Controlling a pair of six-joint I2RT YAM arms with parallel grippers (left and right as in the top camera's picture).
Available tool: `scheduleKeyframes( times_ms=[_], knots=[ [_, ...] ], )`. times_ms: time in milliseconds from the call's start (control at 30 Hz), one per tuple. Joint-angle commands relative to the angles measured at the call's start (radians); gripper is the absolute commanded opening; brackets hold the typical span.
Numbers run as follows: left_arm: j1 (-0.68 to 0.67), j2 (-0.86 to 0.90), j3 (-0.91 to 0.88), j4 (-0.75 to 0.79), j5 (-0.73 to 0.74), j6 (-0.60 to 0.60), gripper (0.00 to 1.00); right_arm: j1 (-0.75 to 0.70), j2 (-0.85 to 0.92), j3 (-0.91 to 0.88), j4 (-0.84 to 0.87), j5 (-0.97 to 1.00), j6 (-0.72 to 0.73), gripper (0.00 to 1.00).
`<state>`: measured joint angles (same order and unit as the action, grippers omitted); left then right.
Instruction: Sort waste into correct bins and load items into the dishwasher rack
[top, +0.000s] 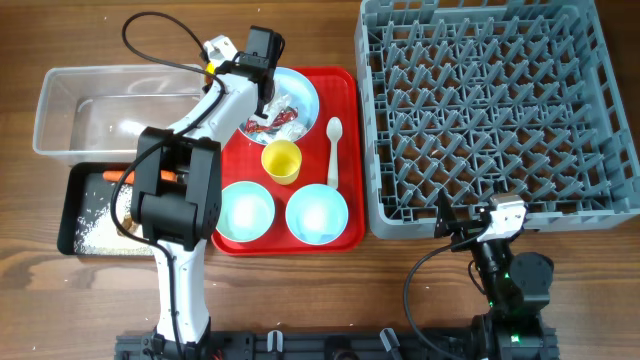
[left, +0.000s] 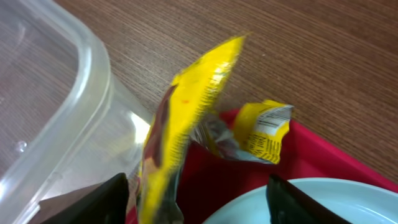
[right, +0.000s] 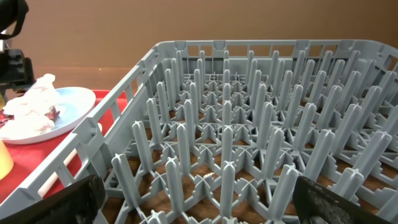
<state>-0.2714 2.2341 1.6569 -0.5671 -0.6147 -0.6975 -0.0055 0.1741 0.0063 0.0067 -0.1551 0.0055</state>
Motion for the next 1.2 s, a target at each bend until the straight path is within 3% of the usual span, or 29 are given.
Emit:
scheduleKeyframes(
  times_ms=[0,233,333,367,667,867,1000,1167],
  knots=[
    [0.005,0.011,-0.003,0.007,-0.003,-0.018,0.58,-0.003,-0.003,-0.001,0.004,0.006,-0.005,1.0],
    [0.001,0.01,-0.003,0.01,-0.003,-0.017,0.24,-0.003,-0.003,-0.001,0.004,0.006,-0.005,1.0],
    [-0.002,0.01,-0.003,0.01,-0.004,-0.017,0.15,-0.003,-0.003,-0.001,0.004,0.006,-0.005,1.0],
    [-0.004,0.005,-0.003,0.01,-0.004,-0.017,0.04,-0.003,-0.003,-0.001,0.004,0.006,-0.005,1.0],
    [-0.021,-0.176,0.0,-0.002,-0.003,-0.016,0.04,-0.003,-0.003,-0.001,0.004,0.006,-0.005,1.0],
    [-0.027,-0.363,0.0,-0.094,0.002,-0.018,0.04,-0.003,-0.003,-0.001,0.004,0.006,-0.005,1.0],
    [0.079,-0.425,0.0,-0.245,0.076,-0.131,0.04,-0.003,-0.003,-0.001,0.004,0.006,-0.005,1.0],
    [0.299,-0.418,-0.002,-0.349,0.342,-0.179,0.04,-0.003,-0.003,-0.001,0.004,0.006,-0.005,1.0]
  ],
)
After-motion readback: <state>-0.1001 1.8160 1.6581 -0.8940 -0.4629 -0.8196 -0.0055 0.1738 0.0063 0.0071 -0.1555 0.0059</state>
